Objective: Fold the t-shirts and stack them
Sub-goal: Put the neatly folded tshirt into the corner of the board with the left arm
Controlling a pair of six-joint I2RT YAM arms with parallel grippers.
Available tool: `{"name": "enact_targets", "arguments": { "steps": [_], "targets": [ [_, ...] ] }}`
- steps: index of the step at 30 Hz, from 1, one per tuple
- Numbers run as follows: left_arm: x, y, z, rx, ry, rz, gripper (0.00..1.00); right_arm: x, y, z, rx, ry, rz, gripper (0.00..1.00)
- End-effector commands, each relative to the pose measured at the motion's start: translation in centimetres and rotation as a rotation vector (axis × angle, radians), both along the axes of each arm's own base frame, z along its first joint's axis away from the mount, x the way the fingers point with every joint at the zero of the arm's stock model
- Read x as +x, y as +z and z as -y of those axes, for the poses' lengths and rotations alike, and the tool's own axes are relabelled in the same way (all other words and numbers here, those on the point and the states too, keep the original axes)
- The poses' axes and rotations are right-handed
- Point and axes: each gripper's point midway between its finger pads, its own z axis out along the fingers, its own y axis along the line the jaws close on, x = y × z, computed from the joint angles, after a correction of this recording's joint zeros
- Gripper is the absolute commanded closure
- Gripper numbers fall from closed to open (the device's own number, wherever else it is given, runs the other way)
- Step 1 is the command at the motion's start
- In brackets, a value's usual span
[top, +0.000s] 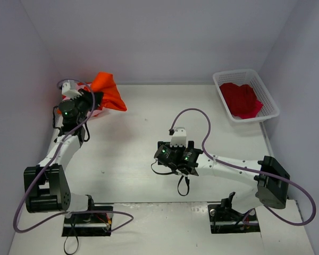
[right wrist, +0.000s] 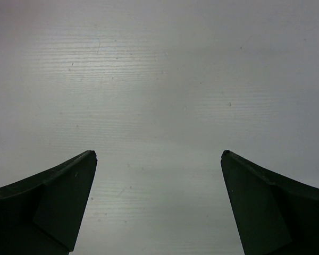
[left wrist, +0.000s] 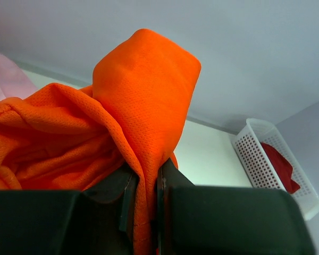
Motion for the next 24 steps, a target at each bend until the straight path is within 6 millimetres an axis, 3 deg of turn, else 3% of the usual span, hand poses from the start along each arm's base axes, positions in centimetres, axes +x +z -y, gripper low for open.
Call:
{"name": "enact_targets", "arguments": {
  "steps": [1, 8, 24],
  "targets": [
    [0.9, 7.2, -1.6, -0.009, -0.007, 0.181, 1.0, 0.5, 2.1, 0.6, 0.017, -0.029, 0.071, 0.0],
    [3.4, 8.4, -5.9, -0.057, 0.023, 0.191, 1.0, 0.5, 1.8, 0.7, 0.01, -0.032, 0.066, 0.0],
    [8.4, 6.7, -9.9, -0.088, 0.054, 0.145, 1.0, 0.5, 2.2, 1.5, 0.006, -0.04, 0.085, 0.0]
  ]
}}
